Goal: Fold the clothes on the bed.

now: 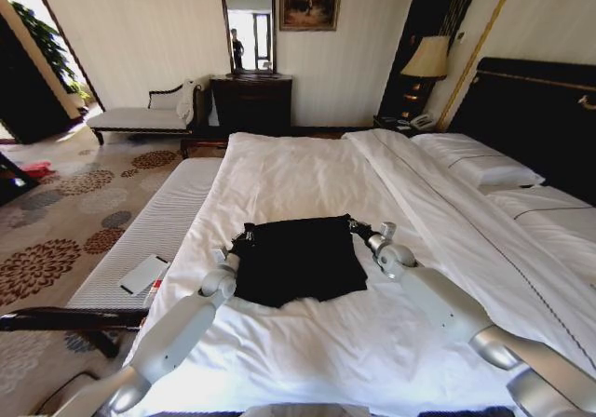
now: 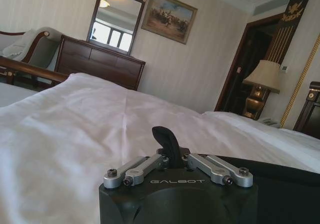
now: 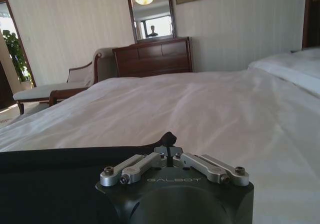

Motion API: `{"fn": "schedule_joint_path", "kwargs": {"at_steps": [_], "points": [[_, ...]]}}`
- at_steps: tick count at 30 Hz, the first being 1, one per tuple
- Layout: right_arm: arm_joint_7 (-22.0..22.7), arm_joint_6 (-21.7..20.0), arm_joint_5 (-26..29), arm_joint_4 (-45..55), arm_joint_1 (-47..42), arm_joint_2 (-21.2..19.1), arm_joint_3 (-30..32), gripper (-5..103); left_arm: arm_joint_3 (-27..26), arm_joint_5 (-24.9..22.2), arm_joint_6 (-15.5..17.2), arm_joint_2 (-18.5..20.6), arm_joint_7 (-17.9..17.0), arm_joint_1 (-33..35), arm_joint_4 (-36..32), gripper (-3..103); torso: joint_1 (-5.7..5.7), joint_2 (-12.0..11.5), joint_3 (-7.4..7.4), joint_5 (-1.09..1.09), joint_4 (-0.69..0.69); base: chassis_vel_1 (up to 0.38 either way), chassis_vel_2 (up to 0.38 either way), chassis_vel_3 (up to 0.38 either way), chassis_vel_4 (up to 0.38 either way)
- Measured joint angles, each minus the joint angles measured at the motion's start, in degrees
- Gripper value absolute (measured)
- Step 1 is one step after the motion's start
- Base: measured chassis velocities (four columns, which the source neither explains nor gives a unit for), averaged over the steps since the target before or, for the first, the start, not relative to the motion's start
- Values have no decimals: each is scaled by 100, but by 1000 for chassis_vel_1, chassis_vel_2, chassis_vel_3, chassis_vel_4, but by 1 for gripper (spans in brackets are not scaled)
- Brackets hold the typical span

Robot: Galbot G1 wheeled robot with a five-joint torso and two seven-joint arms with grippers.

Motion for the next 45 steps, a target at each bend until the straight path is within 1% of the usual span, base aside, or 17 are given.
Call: {"fn": "schedule_joint_path", "kwargs": {"at_steps": [4,7,14,19,25,28,29,30,32,33,34,35,36,39,41,42,45], "points": [[65,261,-279,174,-115,26,55,0,-53,8,-49,113,7,158,-257,4,0,0,0,0,0,0,0,0,0],[132,578,-725,435,-286,38,146,-1,-162,73,-168,242,23,428,-520,4,0,1,-1,-1,3,0,0,0,0],[244,832,-1420,702,-880,58,576,18,-385,194,-368,373,13,889,-883,4,0,0,-1,-2,1,0,0,0,0],[195,938,-1706,841,-1521,34,1018,20,-582,254,-443,463,31,1335,-1268,4,-1,1,-2,-1,-1,0,0,0,0],[68,859,-1567,941,-1792,-47,1203,20,-671,394,-452,495,91,1628,-1361,4,-2,1,-2,-1,3,0,0,0,0],[-111,528,-1128,1003,-1646,-209,1143,32,-617,461,-453,418,17,1617,-1264,4,-1,0,0,0,0,0,0,0,0],[-136,219,-813,1045,-1488,-273,1084,37,-605,467,-450,385,-19,1602,-1238,4,-1,1,0,0,0,0,0,0,0],[-136,219,-813,1045,-1488,-273,1084,37,-605,467,-450,385,-19,1602,-1238,4,-1,1,0,0,0,0,0,0,0],[-162,-422,-194,1077,-1186,-358,955,48,-575,501,-445,348,-56,1587,-1204,4,-1,0,0,1,1,0,0,0,0],[-192,-655,5,1067,-1046,-385,891,48,-557,516,-442,335,-70,1584,-1195,4,-1,0,0,2,1,0,0,0,0],[-368,-1026,333,961,-694,-446,646,53,-512,543,-436,315,-99,1579,-1191,4,-1,1,0,-2,2,0,0,0,0],[-531,-1194,501,854,-471,-472,429,58,-488,555,-431,306,-121,1579,-1191,4,-1,1,0,-4,2,0,0,0,0],[-531,-1194,501,854,-471,-472,429,58,-488,555,-431,306,-121,1579,-1191,4,-1,1,0,-4,2,0,0,0,0],[-983,-1520,878,501,73,-438,-188,70,-445,563,-417,298,-144,1578,-1199,4,-1,1,0,-1,2,0,0,0,0],[-1173,-1570,949,306,318,-317,-469,80,-433,564,-410,301,-144,1575,-1206,4,-1,0,0,1,1,0,0,0,0],[-1173,-1570,949,306,318,-317,-469,80,-433,564,-410,301,-144,1575,-1206,4,-1,0,0,1,1,0,0,0,0],[-1352,-1547,943,-27,666,-114,-882,91,-422,553,-405,292,-140,1538,-1206,4,0,0,0,0,3,0,0,0,0]]}}
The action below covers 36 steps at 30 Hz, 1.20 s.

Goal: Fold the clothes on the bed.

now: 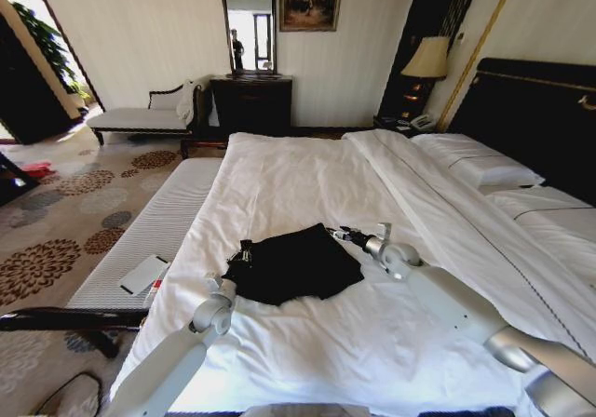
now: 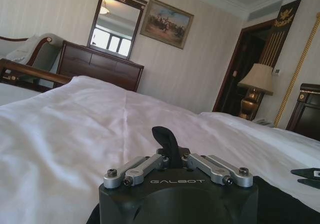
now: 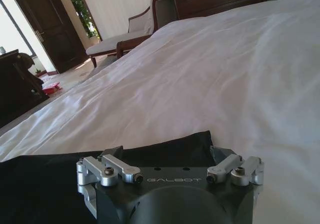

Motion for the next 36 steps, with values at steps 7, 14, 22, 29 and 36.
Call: {"fn": "schedule_joint_path", "kwargs": {"at_steps": [7,14,22,29,36], "points": [[-188,225,-226,-946,656,369,-510,100,36,-26,11,-48,4,-57,12,4,0,0,0,0,-2,0,0,0,0],[-232,257,-297,-1740,1209,754,-980,100,14,-38,13,-64,53,-48,14,4,0,0,0,-1,-1,0,0,0,0],[-236,267,-487,-2162,1299,1034,-1192,100,6,-49,14,-93,46,-44,-41,4,1,0,0,1,-2,0,0,0,0],[-239,341,-613,-2580,1353,1265,-1263,93,11,-46,20,-82,41,-53,-16,4,0,0,-1,1,-1,0,0,0,0],[-237,384,-618,-2609,1385,1307,-1403,66,-13,-41,19,-51,48,0,-38,4,0,0,-1,0,-1,0,0,0,0]]}}
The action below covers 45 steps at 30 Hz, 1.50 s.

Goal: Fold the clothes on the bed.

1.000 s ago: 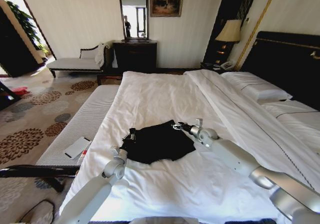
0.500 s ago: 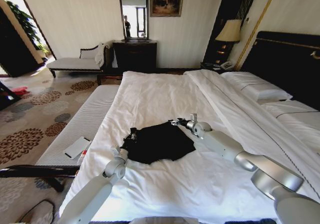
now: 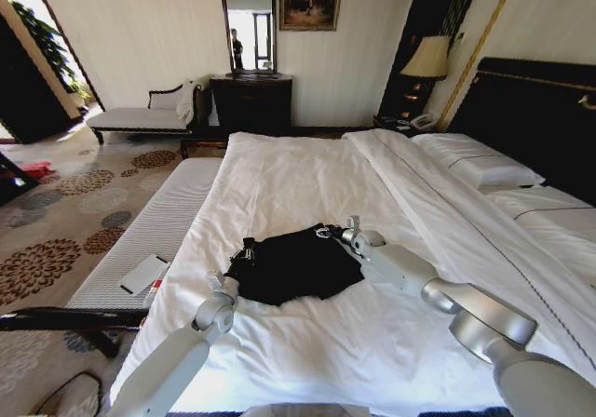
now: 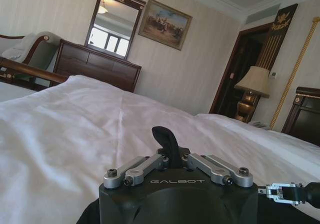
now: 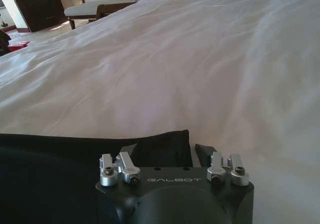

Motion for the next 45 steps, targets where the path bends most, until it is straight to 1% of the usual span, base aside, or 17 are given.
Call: {"fn": "schedule_joint_path", "kwargs": {"at_steps": [2,5,6,9,11,14,15,17,18,19,29,33,36,37,40,41,45], "points": [[-1,4,-5,1,0,-1,-13,66,-3,-1,0,4,0,2,-2,4,0,0,0,0,0,0,0,0,0],[-11,28,-17,43,-1,-13,-77,49,-10,-5,0,13,0,0,-4,4,0,1,0,0,-1,0,0,0,0],[-11,28,-17,43,-1,-13,-77,49,-10,-5,0,13,0,0,-4,4,0,1,0,0,-1,0,0,0,0],[-34,43,-30,79,-1,-22,-115,33,-10,-5,0,9,-11,-13,-4,4,0,1,0,0,0,0,0,0,0],[-55,57,-37,82,-1,-28,-119,33,-10,-7,0,7,-16,-18,-4,4,0,1,0,0,0,0,0,0,0],[-90,106,-49,89,-23,-36,-112,18,-9,-18,0,11,-21,-36,-4,4,0,1,0,1,0,0,0,0,0],[-90,106,-49,89,-23,-36,-112,18,-9,-18,0,11,-21,-36,-4,4,0,1,0,1,0,0,0,0,0],[-103,129,-52,94,-38,-46,-96,6,-5,-25,0,11,-22,-45,-4,4,0,1,0,1,1,0,0,0,0],[-120,143,-52,101,-48,-57,-85,6,-2,-26,0,9,-23,-51,-4,4,0,1,0,1,1,0,0,0,0],[-154,161,-54,121,-60,-83,-68,1,1,-28,0,4,-26,-55,-2,4,0,0,0,1,0,0,0,0,0],[-78,351,-76,346,-114,-260,44,1,9,-33,1,-20,-35,-90,28,4,0,0,0,1,0,0,0,0,0],[92,526,-181,480,-221,-343,219,1,12,-50,1,-28,-32,-144,100,4,0,1,0,1,1,0,0,0,0],[241,721,-323,753,-476,-461,596,1,28,-52,2,-87,-18,-271,276,4,0,1,0,0,-1,0,0,0,0],[241,721,-323,753,-476,-461,596,1,28,-52,2,-87,-18,-271,276,4,0,1,0,0,-1,0,0,0,0],[388,1074,-611,1034,-776,-563,891,1,28,-55,2,-119,-16,-335,325,4,0,0,0,0,-2,0,0,0,0],[388,1074,-611,1034,-776,-563,891,1,28,-55,2,-119,-16,-335,325,4,0,0,0,0,-2,0,0,0,0],[706,1799,-1292,1555,-1312,-688,1360,1,12,-84,-4,-45,3,-359,298,4,0,0,0,1,0,0,0,0,0]]}}
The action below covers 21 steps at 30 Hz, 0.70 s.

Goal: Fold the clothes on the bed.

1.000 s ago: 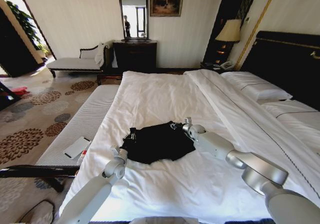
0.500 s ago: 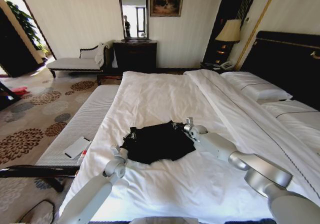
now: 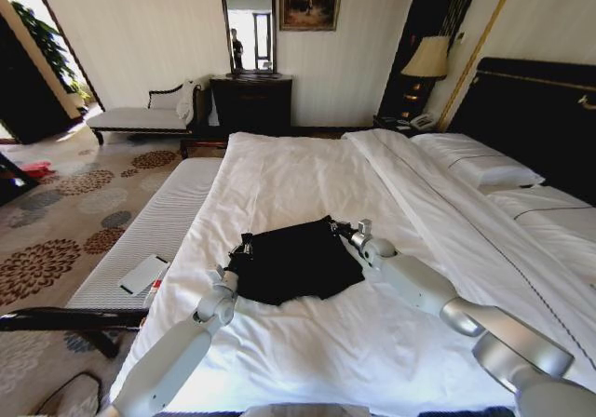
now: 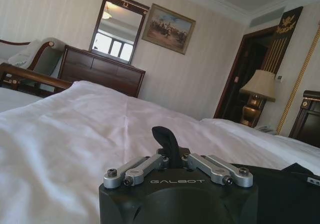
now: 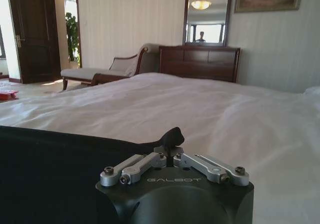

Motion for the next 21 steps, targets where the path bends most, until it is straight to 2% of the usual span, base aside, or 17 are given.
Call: {"fn": "schedule_joint_path", "kwargs": {"at_steps": [1,4,9,15,21], "points": [[0,0,0,0,0,0,0,1,0,0,0,0,0,0,0,4,0,0,0,0,0,0,0,0,0],[396,471,-573,212,-307,13,366,1,-29,-29,-18,100,35,32,-106,4,0,0,0,-1,0,0,0,0,0],[590,835,-1122,467,-637,5,824,1,-26,-27,-51,275,108,70,-302,4,0,0,0,0,1,0,0,0,0],[575,1017,-1273,653,-973,-80,1264,1,-2,-122,-54,490,118,-58,-366,4,-1,0,0,0,0,0,0,0,0],[588,1006,-1251,780,-1054,-97,1473,1,-6,-253,-34,662,109,-213,-433,4,0,0,0,-1,-3,0,0,0,0]]}}
